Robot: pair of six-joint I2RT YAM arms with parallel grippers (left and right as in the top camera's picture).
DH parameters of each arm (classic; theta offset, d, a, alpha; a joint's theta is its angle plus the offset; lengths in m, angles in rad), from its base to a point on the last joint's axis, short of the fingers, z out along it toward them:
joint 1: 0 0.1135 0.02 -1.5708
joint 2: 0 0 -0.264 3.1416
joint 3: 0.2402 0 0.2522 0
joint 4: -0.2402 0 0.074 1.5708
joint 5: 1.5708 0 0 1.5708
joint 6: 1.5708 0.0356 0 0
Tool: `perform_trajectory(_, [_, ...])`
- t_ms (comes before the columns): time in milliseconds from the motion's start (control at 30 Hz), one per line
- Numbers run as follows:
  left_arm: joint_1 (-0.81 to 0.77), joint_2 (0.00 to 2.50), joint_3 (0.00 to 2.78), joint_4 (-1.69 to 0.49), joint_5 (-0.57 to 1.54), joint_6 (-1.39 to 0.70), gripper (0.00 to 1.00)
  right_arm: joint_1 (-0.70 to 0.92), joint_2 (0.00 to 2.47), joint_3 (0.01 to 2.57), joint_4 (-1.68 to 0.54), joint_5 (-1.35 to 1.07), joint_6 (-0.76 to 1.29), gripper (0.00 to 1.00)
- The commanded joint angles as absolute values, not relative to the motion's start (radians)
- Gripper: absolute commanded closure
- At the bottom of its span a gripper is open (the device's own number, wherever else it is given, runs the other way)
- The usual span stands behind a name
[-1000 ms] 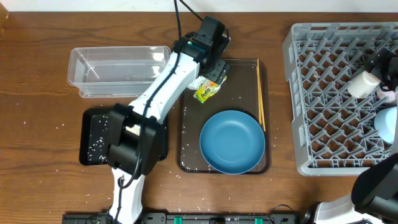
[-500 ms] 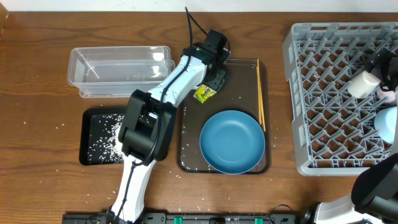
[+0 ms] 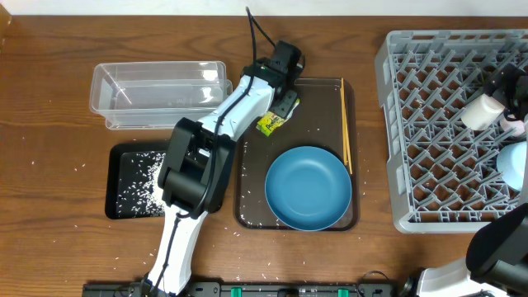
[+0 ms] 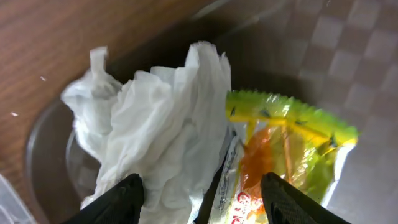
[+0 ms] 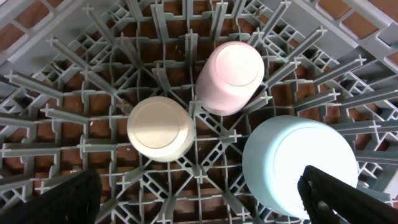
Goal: Sort waste into correct bins and load items into the dishwasher rack
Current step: 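Move the left gripper to the tissue and wrapper and grasp them, then carry the tissue and wrapper left and drop them into the clear container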
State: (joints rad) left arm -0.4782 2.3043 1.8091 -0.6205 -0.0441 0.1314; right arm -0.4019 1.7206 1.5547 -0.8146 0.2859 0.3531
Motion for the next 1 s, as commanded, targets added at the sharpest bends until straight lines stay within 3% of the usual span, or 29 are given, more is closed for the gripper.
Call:
perform_trajectory(0, [-0.475,2.318,1.781,-0.619,-0.064,0.130,0.40,-0.406,1.721,1.549,-0.816,0.290,0.366,0.01])
perform_trajectory(133, [-0.475,2.318,1.774,-0.621,-0.060,0.102,0.50,-0.406,1.721,1.549,-0.815,0.290,0.366,0.01])
perform_trajectory(333, [-0.477,2.313,1.775,-0.630,-0.030,0.048,0.80,-0.406,1.721,1.549,-0.816,0.290,0.366,0.01])
perform_trajectory(500, [-0.484,2.248,1.775,-0.645,-0.030,-0.030,0.94,-0.406,1.721,1.549,-0.815,0.290,0.366,0.01])
perform_trajectory(967, [-0.446,1.910,1.775,-0.676,-0.081,-0.187,0.94,-0.406,1.721,1.549,-0.816,0.290,0.366,0.01])
